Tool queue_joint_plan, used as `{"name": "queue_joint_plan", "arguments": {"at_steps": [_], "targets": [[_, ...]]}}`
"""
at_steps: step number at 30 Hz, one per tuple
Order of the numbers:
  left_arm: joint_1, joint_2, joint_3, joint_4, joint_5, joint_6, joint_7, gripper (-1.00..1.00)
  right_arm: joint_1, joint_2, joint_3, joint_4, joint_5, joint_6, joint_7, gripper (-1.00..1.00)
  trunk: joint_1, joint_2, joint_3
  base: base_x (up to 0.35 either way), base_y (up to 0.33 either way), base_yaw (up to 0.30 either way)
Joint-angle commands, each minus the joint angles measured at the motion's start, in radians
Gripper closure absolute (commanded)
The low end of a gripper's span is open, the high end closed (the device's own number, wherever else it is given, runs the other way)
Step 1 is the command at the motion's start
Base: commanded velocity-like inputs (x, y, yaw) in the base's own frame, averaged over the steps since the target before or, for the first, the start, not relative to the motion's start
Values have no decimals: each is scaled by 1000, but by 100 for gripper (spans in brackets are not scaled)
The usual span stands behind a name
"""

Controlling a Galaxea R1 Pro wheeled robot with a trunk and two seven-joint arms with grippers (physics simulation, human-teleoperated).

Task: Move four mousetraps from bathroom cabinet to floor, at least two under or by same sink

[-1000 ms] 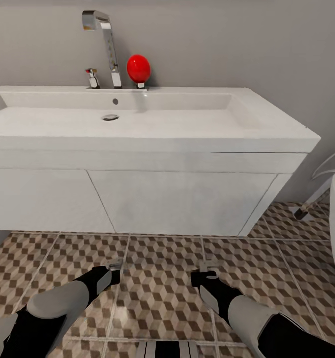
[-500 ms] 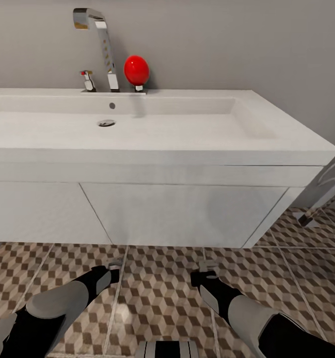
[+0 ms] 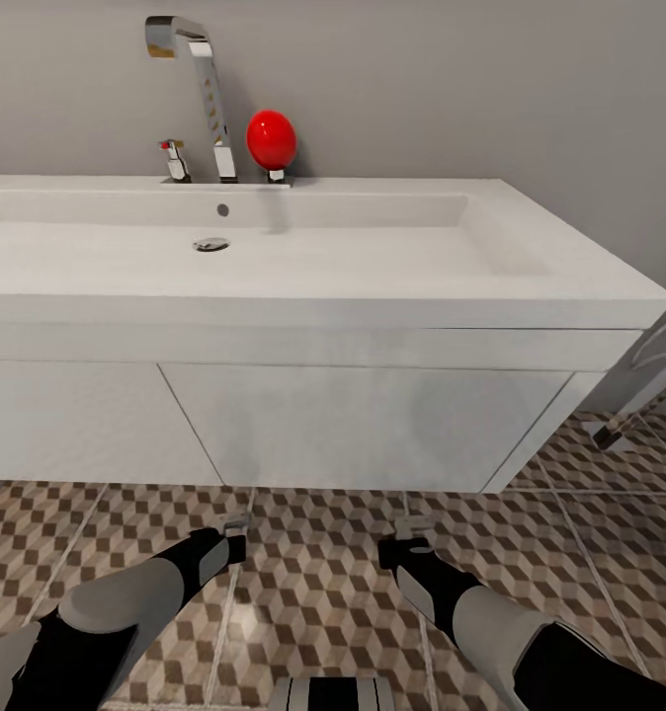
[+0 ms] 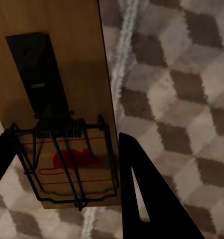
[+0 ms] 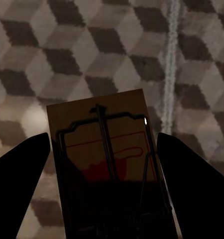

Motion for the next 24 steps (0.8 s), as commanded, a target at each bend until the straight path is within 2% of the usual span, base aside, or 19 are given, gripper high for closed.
{"name": "queue_joint_plan", "arguments": {"at_steps": [1, 15, 24], "targets": [[0, -1, -9, 2, 5, 5, 1, 100, 0, 0, 8, -2, -5, 6, -7, 100, 0, 0, -1, 0, 0, 0], [0, -9, -8, 1, 5, 7, 2, 100, 0, -1, 8, -16, -5, 9, -7, 100, 0, 0, -1, 0, 0, 0], [0, -11, -9, 3, 5, 9, 3, 100, 0, 1, 8, -18, -5, 11, -9, 100, 4, -2, -35, 0, 0, 0]]}}
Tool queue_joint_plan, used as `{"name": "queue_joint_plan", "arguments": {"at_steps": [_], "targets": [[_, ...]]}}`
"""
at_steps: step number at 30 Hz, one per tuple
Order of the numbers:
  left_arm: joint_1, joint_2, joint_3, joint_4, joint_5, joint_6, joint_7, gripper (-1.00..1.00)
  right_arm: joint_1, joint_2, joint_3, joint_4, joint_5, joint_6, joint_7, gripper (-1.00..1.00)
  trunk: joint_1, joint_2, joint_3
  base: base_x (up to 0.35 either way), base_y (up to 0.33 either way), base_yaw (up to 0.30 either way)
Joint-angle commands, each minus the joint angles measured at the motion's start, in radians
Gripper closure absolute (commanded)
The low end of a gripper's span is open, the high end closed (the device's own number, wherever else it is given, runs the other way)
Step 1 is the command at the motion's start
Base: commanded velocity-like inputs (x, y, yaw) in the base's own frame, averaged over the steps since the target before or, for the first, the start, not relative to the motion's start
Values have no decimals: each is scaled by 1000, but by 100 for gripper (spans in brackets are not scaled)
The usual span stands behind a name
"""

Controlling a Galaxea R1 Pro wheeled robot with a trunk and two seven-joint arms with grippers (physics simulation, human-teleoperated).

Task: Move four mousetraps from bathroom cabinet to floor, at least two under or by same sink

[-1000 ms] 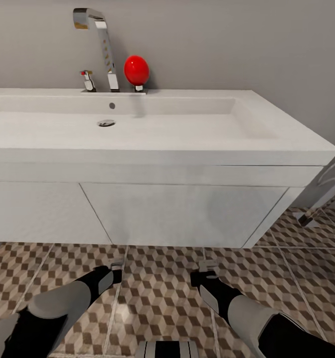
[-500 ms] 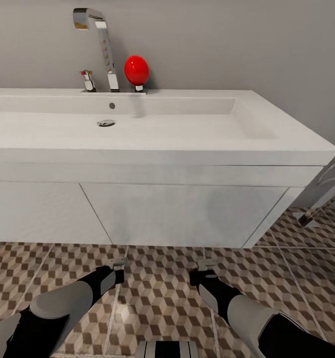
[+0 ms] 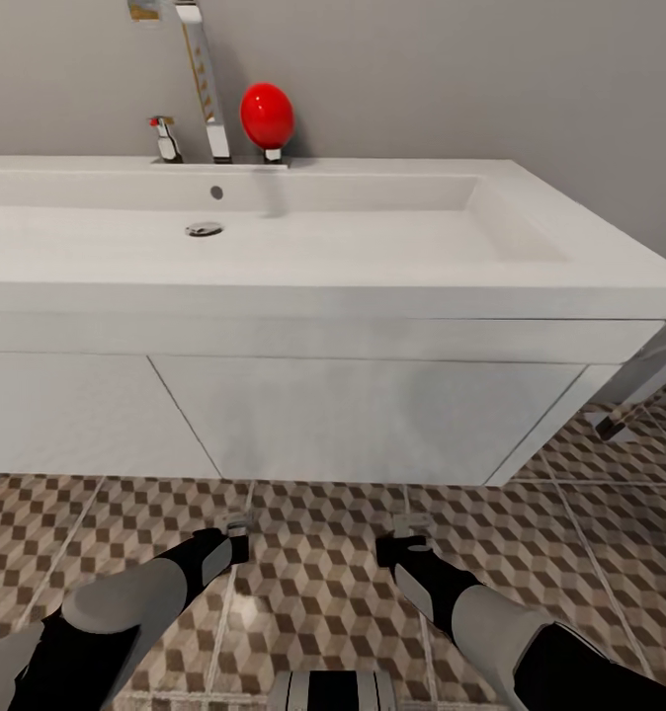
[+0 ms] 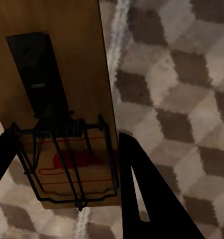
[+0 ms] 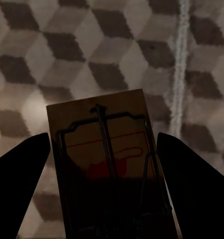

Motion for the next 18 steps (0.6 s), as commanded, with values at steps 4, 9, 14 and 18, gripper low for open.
{"name": "queue_joint_plan", "arguments": {"at_steps": [4, 9, 14, 18], "targets": [[0, 0, -8, 6, 7, 7, 1, 100, 0, 1, 9, -2, -5, 12, -12, 100, 2, -1, -16, 0, 0, 0], [0, 0, -7, 7, 7, 7, 1, 100, -1, 2, 9, -4, -5, 38, -9, 100, 4, -2, -36, 0, 0, 0], [0, -6, -6, 1, 6, 4, 1, 100, -2, -3, 9, -23, -4, 61, -7, 100, 6, -4, -55, 0, 0, 0], [0, -12, -7, 1, 5, 3, 1, 100, -3, -5, 9, -52, -3, 62, -8, 100, 8, -5, -70, 0, 0, 0]]}}
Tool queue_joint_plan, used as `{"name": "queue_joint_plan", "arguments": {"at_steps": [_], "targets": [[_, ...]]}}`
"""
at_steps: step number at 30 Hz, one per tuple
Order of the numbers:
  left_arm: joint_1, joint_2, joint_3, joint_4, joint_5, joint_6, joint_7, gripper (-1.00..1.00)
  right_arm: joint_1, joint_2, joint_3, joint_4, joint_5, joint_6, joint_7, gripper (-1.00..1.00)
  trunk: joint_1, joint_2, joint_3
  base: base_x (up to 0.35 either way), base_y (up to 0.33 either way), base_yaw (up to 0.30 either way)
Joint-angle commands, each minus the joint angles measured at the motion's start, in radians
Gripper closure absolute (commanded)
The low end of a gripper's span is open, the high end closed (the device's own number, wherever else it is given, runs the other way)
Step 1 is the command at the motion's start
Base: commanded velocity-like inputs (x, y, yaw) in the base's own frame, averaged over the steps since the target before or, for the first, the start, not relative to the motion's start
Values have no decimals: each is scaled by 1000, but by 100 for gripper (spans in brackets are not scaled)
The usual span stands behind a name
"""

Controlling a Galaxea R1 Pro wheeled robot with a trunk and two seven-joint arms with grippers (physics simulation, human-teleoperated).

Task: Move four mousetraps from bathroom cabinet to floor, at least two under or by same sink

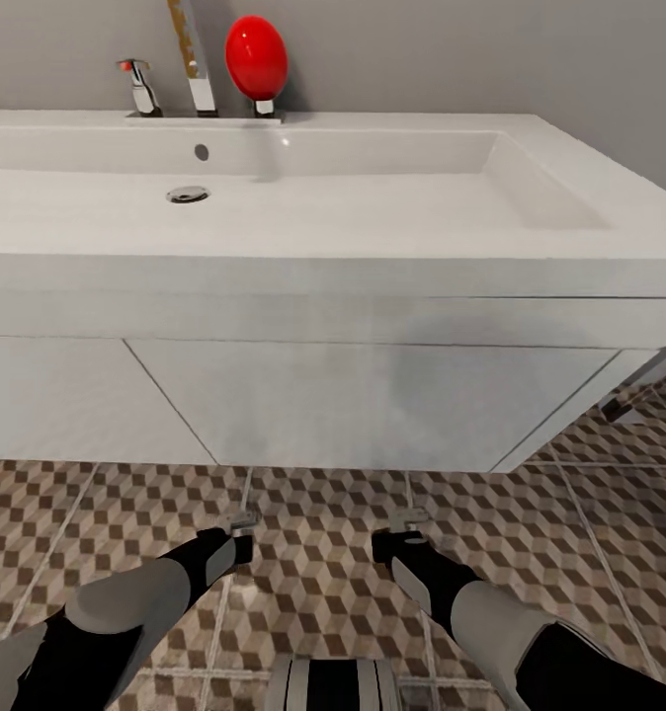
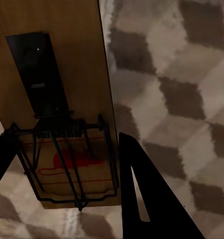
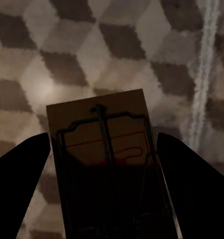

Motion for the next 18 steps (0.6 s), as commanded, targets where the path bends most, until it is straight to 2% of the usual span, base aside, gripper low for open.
{"name": "queue_joint_plan", "arguments": {"at_steps": [1, 5, 8, 11, 15, 18], "targets": [[0, -1, -9, 2, 5, 5, 1, 100, -1, -1, 8, -7, -6, 6, -7, 100, 0, -1, -5, 0, 0, 0], [0, -3, -10, 3, 5, 5, 1, 100, -17, -1, 8, -34, -6, 5, -8, 100, 2, -1, -20, 0, 0, 0], [-2, -5, -11, 4, 5, 3, -3, 100, -39, -1, 8, -52, -6, 5, -9, 100, 2, -1, -20, 0, 0, 0], [-30, -17, -12, 4, 5, -7, -5, 100, -99, -1, 7, -61, -7, 6, -14, 100, 2, -1, -20, 0, 0, 0], [-40, -26, -13, 3, 4, -92, -6, 100, -122, 0, 6, -62, -7, 6, -15, 100, 2, -1, -20, 0, 0, 0], [-42, -32, -14, 1, 3, -184, -6, 100, -128, -1, 5, -62, -7, 3, -15, 100, 2, -1, -20, 0, 0, 0]]}}
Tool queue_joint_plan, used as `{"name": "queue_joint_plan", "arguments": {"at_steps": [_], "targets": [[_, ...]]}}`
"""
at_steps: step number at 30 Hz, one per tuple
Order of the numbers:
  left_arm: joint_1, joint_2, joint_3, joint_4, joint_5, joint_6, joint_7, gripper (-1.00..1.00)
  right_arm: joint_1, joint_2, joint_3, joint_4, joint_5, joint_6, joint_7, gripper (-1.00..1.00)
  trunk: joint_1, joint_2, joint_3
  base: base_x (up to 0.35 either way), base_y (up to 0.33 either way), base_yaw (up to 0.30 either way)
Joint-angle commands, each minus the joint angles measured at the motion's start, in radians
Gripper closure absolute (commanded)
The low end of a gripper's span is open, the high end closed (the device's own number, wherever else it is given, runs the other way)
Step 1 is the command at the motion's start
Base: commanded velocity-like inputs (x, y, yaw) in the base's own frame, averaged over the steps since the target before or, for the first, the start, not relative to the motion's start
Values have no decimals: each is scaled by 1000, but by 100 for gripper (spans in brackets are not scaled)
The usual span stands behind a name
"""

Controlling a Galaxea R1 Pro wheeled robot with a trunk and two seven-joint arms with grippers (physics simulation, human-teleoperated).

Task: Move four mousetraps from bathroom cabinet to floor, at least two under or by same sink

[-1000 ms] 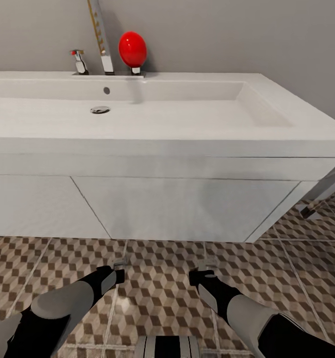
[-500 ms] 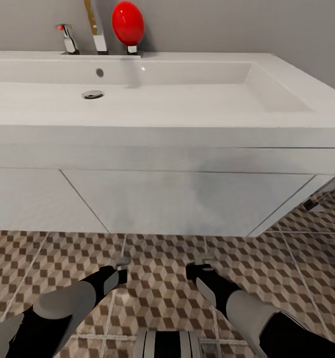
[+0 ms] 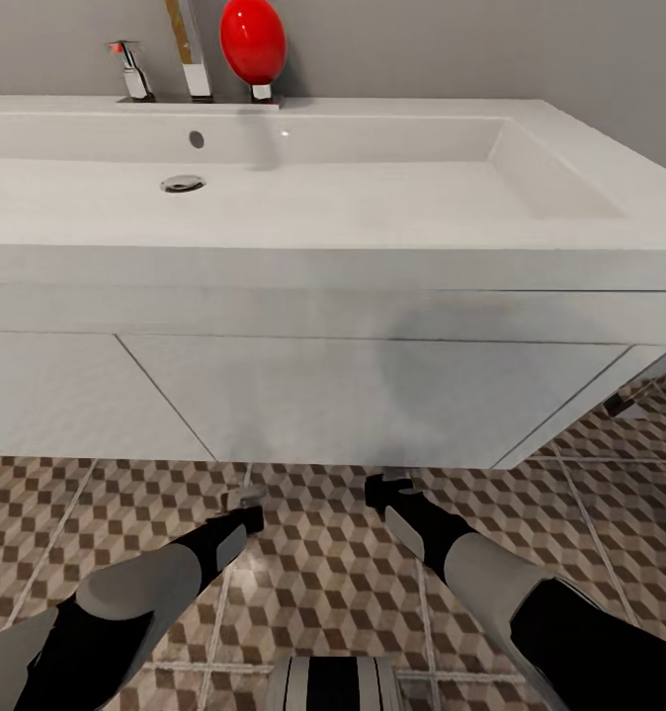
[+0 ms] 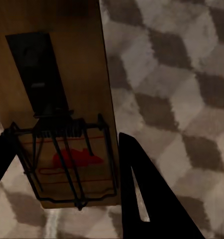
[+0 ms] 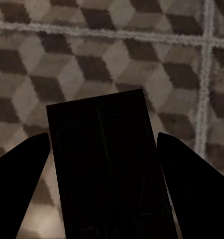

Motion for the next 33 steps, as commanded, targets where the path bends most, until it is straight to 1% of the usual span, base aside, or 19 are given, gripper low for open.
{"name": "queue_joint_plan", "arguments": {"at_steps": [1, 3, 6, 9, 13, 18, 20, 22, 24, 27, 28, 30, 33], "targets": [[0, -1, -8, 1, 3, -4, 2, 100, -1, -1, 8, -2, -6, 5, -8, 100, 0, 0, -1, 0, 0, 0], [-1, -2, -9, 1, 3, -26, 2, 100, -2, -1, 8, 1, -6, 0, -8, 100, 0, 0, -1, 0, 0, 0], [-1, -3, -10, 1, 2, -39, 2, 100, -1, -1, 8, 8, -7, -9, -8, 100, 0, 0, -1, 0, 0, 0], [-1, -2, -10, 1, 2, -42, 1, 100, -1, -1, 8, 11, -7, -12, -8, 100, 0, 0, -1, 97, 0, 0], [-1, -2, -11, 1, 0, -43, 2, 100, -1, -2, 7, 12, -8, -13, -8, 100, 0, 0, -1, 258, 0, 0], [-1, 5, -12, 1, -1, -42, 4, 100, 4, -1, 5, 12, -10, -18, -8, 100, 0, 0, -1, 50, 0, 0], [-1, 4, -12, 1, -1, -43, 4, 100, 5, -1, 5, 12, -12, -37, -8, 100, 0, 0, -1, 7, 0, 0], [-1, 2, -12, 1, -1, -43, 4, 100, 7, 0, 7, 14, -14, -79, -8, 100, 0, 0, -1, 3, 0, 0], [-1, 0, -17, 1, -12, -43, 4, 100, 8, 1, 8, 14, -13, -96, -8, 100, 0, 0, -1, 1, 0, 0], [-1, -1, -77, 1, -80, -43, 2, 100, 8, 1, 8, 15, -11, -107, -8, 100, 0, 0, -1, 87, 0, 0], [-1, -1, -85, 0, -89, -43, 2, 100, 8, 1, 8, 15, -11, -108, -8, 100, 0, 0, -1, 191, 0, 0], [-1, -1, -117, -2, -122, -43, 2, 100, 8, 1, 8, 14, -9, -110, -8, 100, 0, 0, -1, 203, 0, 0], [-1, -1, -120, -2, -125, -44, 2, 100, 8, 1, 8, 13, -7, -116, -3, 100, 0, 0, -1, 63, 0, 0]]}}
